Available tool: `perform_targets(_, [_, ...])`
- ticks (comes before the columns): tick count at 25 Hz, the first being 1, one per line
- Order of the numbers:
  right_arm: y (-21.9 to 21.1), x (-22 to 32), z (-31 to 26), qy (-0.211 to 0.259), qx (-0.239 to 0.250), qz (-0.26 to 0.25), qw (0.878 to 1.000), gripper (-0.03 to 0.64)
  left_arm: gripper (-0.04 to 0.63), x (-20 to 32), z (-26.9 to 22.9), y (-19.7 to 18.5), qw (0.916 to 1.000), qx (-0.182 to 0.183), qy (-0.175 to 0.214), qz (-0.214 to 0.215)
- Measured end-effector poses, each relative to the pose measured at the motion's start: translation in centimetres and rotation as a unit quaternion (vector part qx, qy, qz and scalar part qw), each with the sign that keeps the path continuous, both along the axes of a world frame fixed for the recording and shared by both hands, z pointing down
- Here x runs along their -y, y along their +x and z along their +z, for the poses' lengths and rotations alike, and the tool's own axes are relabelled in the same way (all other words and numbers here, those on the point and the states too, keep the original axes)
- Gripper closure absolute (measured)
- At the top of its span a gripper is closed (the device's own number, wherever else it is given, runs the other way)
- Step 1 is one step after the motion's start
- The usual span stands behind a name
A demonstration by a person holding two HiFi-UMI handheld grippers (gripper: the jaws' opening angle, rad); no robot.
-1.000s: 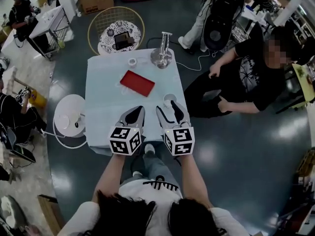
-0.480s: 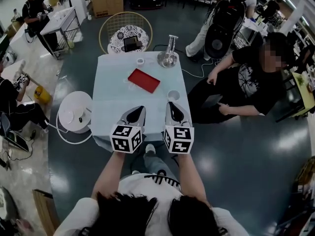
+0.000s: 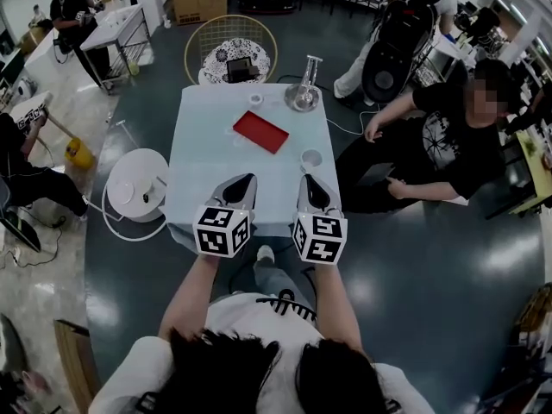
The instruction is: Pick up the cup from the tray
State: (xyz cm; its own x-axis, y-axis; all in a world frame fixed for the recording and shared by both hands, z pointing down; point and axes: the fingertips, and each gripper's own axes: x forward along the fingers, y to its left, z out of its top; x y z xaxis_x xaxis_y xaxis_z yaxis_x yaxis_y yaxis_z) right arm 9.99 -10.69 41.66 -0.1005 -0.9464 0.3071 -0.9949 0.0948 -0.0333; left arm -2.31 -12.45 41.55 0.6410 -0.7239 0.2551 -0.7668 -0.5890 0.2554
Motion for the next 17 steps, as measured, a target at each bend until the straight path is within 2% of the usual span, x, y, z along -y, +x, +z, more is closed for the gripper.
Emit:
perform_targets(8, [-1.1,0.5,-0.9,0.001,-0.013,-0.019,1.000,0.595,0.595,0.0,-0.9,0.0,0.9999,-0.010,0.003,-0.003])
perform_targets(17, [-1.9,0.1,-0.3,0.001,-0.022,-0.030,0.999,0.595,0.595,-0.7,-0.5,-0.8,0.9998,0.005,0.014,-0.010])
